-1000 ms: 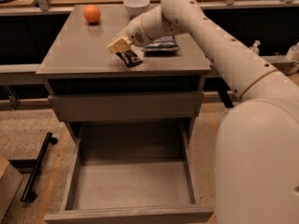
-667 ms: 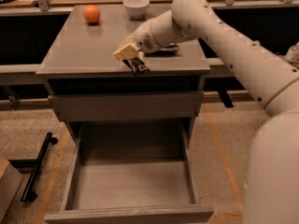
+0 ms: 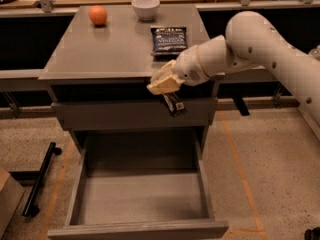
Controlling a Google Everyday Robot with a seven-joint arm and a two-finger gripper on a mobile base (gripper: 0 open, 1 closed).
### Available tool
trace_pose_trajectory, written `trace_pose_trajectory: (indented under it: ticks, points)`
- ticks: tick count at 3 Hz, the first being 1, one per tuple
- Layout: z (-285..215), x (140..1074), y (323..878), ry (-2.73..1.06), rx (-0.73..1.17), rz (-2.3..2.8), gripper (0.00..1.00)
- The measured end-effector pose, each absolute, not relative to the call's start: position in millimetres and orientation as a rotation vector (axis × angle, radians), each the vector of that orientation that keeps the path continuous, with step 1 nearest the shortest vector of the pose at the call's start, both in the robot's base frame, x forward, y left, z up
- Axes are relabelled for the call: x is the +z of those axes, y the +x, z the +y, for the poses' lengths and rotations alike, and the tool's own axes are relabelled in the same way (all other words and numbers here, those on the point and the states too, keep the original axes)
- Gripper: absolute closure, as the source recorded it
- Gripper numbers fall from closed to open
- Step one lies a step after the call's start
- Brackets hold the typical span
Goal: Place rxbar chocolate into middle drawer
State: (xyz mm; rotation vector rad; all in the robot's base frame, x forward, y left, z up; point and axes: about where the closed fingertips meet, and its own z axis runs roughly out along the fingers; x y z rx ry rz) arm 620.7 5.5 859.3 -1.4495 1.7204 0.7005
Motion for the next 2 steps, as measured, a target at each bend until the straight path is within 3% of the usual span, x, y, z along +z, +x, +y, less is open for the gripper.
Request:
trace_pose_trajectory:
  ticks: [2]
  points:
    - [-2.3,854.9,615.9,-1.491,0.701,1.727,1.0]
